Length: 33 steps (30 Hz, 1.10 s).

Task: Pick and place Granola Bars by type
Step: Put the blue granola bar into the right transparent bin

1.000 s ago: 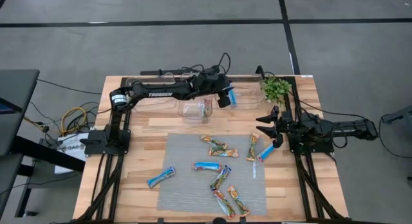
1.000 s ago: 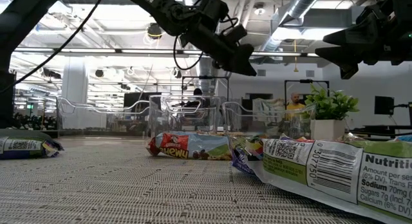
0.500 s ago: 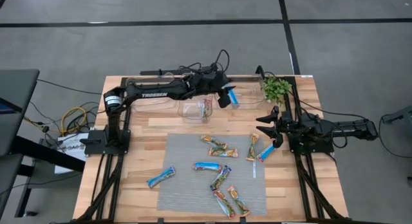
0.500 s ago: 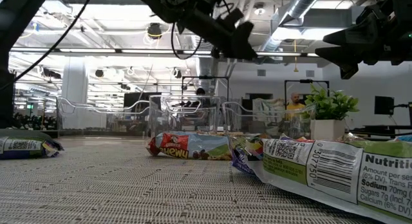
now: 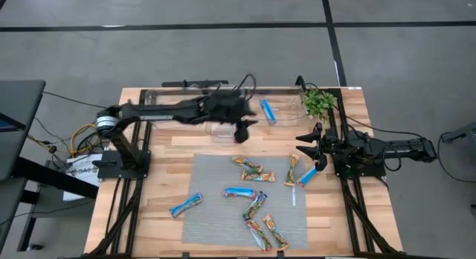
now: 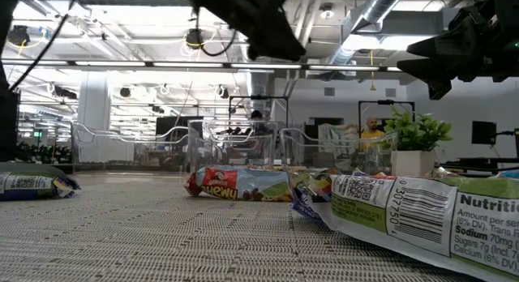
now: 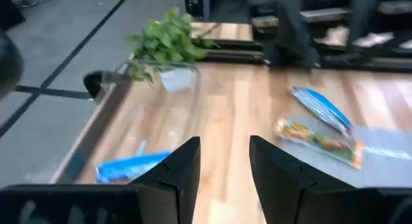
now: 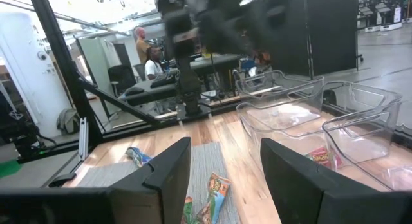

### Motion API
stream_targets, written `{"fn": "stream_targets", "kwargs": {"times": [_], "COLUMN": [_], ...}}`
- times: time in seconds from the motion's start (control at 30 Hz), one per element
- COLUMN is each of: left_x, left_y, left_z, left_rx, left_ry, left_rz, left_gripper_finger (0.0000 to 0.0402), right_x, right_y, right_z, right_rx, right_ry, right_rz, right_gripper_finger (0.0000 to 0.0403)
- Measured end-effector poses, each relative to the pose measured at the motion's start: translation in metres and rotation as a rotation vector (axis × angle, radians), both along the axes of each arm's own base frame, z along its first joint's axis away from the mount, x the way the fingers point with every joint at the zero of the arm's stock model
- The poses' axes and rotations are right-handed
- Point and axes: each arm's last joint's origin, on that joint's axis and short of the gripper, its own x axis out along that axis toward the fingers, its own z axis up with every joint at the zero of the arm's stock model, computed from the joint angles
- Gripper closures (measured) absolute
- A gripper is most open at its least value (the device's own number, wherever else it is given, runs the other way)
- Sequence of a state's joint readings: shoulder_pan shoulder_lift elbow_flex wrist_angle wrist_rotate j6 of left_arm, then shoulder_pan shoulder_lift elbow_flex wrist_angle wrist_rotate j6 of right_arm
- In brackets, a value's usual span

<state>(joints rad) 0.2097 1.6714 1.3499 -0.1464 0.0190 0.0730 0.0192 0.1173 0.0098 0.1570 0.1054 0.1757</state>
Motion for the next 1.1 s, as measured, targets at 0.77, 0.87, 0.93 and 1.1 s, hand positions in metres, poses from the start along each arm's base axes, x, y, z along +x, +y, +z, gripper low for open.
{"fn": "stream_targets", "kwargs": {"times": [0.77, 0.87, 0.93, 1.1], "left_x": [-0.199, -0.214, -0.220, -0.226], "left_y": [-0.124, -0.131, -0.134, -0.136], "left_z": [-0.051, -0.054, -0.054, -0.052], "left_rx": [-0.389, -0.418, -0.419, -0.420], "left_ry": [0.190, 0.216, 0.225, 0.228], "left_rz": [0.075, 0.072, 0.069, 0.061], "left_gripper_finger": [0.0274, 0.0274, 0.0274, 0.0274], "right_x": [0.000, 0.000, 0.000, 0.000], "right_y": [0.000, 0.000, 0.000, 0.000], "right_z": [0.000, 0.000, 0.000, 0.000], "right_rx": [0.000, 0.000, 0.000, 0.000], "right_ry": [0.000, 0.000, 0.000, 0.003], "right_rz": [0.000, 0.000, 0.000, 0.000], "right_gripper_finger": [0.0220, 0.0221, 0.0222, 0.0222]}}
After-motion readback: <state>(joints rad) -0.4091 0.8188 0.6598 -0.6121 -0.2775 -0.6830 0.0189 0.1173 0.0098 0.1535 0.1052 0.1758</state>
